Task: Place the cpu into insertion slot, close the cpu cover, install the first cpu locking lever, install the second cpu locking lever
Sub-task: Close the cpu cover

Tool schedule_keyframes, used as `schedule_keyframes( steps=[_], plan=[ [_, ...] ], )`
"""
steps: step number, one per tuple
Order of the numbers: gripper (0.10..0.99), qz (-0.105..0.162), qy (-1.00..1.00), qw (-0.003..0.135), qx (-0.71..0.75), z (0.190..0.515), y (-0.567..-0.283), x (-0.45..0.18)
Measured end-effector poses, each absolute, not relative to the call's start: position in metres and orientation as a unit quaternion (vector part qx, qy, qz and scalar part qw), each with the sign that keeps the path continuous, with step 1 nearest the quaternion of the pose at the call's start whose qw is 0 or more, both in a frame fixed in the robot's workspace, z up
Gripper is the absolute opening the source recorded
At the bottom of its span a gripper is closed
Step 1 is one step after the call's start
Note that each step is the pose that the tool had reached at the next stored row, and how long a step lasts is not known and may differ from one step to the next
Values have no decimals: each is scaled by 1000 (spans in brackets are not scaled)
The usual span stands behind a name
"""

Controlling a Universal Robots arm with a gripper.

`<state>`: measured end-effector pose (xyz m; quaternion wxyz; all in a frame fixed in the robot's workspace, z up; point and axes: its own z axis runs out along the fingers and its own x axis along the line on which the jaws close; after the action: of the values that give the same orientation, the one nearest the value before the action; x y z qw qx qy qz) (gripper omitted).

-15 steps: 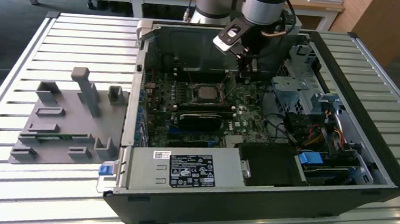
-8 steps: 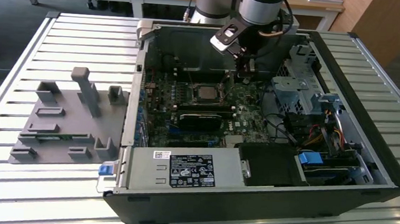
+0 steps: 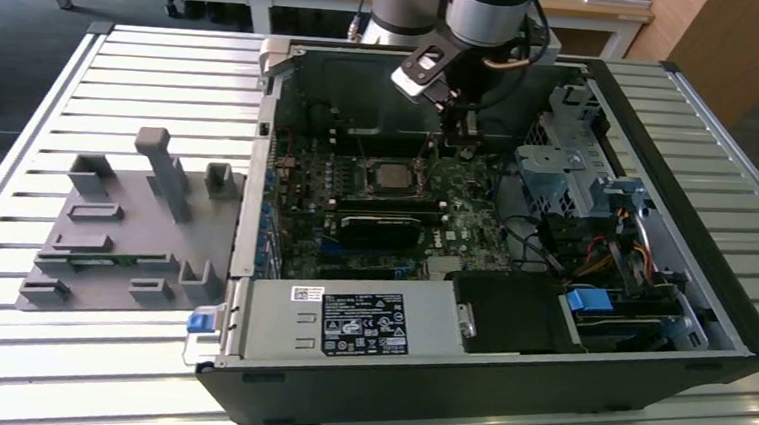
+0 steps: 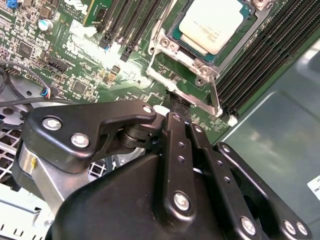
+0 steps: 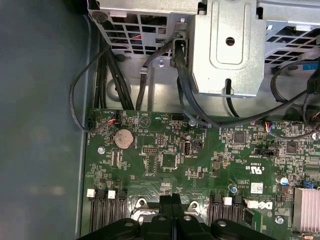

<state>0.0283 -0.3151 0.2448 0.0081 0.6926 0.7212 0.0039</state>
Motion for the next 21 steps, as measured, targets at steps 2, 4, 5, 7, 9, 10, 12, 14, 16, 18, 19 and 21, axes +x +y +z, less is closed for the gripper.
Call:
schedule_keyframes(
  steps=[2,4,5,7,9,10,12,14,16,18,19,21],
  plan=[
    [106,4,721,8,693,245,-315,28],
    [106,4,721,8,693,245,-315,27],
    [106,4,721,8,693,245,-315,27],
    [106,4,721,8,693,245,-315,26],
    [106,4,721,8,693,245,-315,26],
    [106,4,721,8,693,245,-315,25],
    [106,4,721,8,693,244,-315,24],
    [106,4,721,8,693,244,-315,23],
    [106,4,721,8,693,244,-315,22],
    [106,4,721,8,693,244,-315,21],
    [106,4,721,8,693,243,-315,21],
    [106,4,721,8,693,243,-315,21]
  ],
)
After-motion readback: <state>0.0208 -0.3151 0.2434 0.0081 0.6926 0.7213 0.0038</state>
